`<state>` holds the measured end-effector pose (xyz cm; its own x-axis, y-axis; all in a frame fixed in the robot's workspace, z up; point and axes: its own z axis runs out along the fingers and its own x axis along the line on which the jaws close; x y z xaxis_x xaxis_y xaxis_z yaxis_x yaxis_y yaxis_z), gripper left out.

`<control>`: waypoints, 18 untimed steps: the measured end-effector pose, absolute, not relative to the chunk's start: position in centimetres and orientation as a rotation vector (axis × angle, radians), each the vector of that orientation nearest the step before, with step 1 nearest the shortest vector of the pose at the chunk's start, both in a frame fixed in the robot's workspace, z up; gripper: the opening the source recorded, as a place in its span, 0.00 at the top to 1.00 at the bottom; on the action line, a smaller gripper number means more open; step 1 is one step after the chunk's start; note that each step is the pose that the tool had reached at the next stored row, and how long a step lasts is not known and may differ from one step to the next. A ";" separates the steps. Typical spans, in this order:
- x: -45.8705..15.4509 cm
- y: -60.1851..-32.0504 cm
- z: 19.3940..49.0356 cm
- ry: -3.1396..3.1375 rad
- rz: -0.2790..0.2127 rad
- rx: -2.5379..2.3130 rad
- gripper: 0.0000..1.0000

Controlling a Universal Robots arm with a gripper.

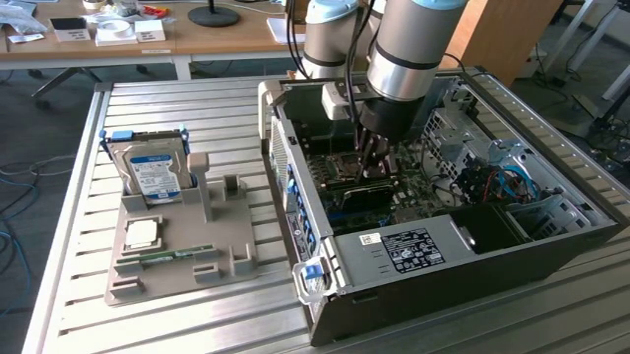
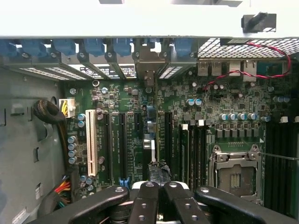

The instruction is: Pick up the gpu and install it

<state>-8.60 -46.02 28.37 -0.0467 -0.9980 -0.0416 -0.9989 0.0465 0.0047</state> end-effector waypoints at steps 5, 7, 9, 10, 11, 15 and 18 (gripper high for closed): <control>-8.6 -46.0 28.1 2.252 0.051 -2.150 0.89; -8.6 -46.0 27.9 2.252 0.051 -2.149 0.89; -8.6 -46.0 27.9 2.252 0.051 -2.150 0.89; -8.6 -46.0 27.9 2.252 0.051 -2.150 0.89; -8.6 -46.0 27.9 2.252 0.051 -2.150 0.89; -8.6 -45.9 27.9 2.252 0.051 -2.150 0.89; -8.6 -45.9 27.8 2.252 0.052 -2.150 0.89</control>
